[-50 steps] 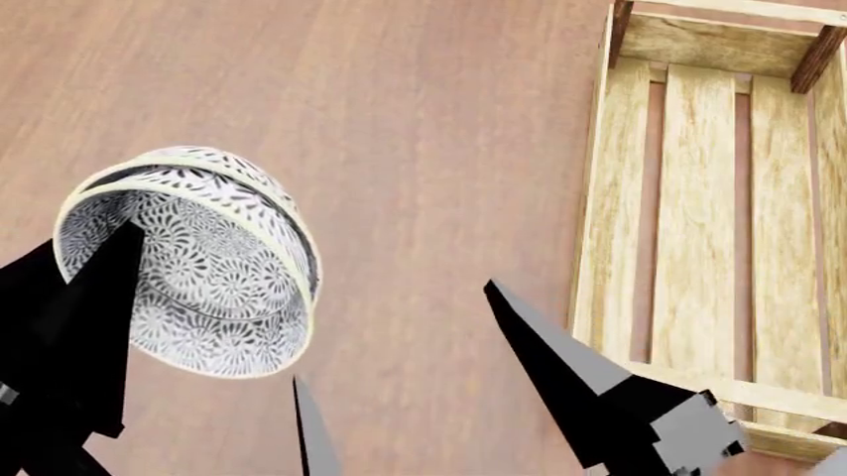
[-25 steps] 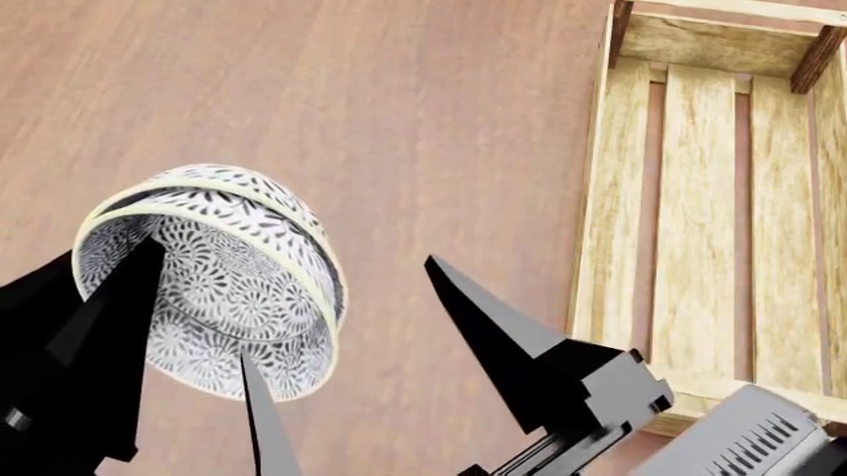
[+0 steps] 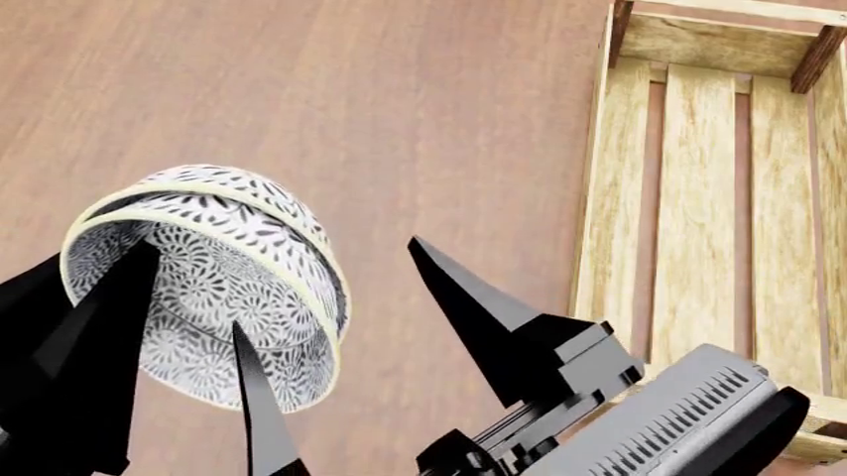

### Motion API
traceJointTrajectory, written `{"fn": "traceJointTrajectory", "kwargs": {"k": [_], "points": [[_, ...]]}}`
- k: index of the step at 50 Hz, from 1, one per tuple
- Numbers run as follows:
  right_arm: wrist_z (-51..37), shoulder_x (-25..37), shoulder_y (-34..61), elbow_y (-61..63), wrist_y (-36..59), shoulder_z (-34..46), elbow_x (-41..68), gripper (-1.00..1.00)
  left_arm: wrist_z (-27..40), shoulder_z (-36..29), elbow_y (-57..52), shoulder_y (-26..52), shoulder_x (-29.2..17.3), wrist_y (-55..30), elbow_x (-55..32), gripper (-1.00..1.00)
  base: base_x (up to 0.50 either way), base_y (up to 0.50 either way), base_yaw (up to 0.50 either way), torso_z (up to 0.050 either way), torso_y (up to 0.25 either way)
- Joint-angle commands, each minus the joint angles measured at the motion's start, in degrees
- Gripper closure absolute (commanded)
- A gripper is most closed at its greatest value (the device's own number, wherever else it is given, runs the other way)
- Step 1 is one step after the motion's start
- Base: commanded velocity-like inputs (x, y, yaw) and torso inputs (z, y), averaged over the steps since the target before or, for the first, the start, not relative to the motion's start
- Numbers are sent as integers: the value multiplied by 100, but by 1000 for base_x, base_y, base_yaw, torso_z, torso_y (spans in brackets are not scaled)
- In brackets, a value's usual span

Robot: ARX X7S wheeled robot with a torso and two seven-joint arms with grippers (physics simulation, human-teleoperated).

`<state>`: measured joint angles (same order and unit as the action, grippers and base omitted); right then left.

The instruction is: Stack the right bowl on the left bowl and place them in the tray.

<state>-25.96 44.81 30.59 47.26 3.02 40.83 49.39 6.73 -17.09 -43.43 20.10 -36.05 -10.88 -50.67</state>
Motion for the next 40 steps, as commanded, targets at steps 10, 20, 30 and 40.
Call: {"fn": "traceJointTrajectory", "kwargs": {"k": [10, 20, 30, 40], "points": [[8, -132, 95, -88, 83, 75, 23, 100, 1, 60, -116, 53, -11, 39, -101, 100, 0, 0, 0, 0, 0], [-1, -104, 43, -81, 34, 61, 0, 100, 8, 31, -100, 58, 6, 40, -95, 100, 0, 0, 0, 0, 1], [-10, -110, 41, -70, 30, 67, -8, 100, 43, 61, -34, 71, 17, 57, -150, 100, 0, 0, 0, 1, 1], [-38, -126, 58, -92, -11, 21, 83, 100, 33, 51, -51, 68, -33, 31, -241, -100, 0, 0, 0, 0, 0]]}}
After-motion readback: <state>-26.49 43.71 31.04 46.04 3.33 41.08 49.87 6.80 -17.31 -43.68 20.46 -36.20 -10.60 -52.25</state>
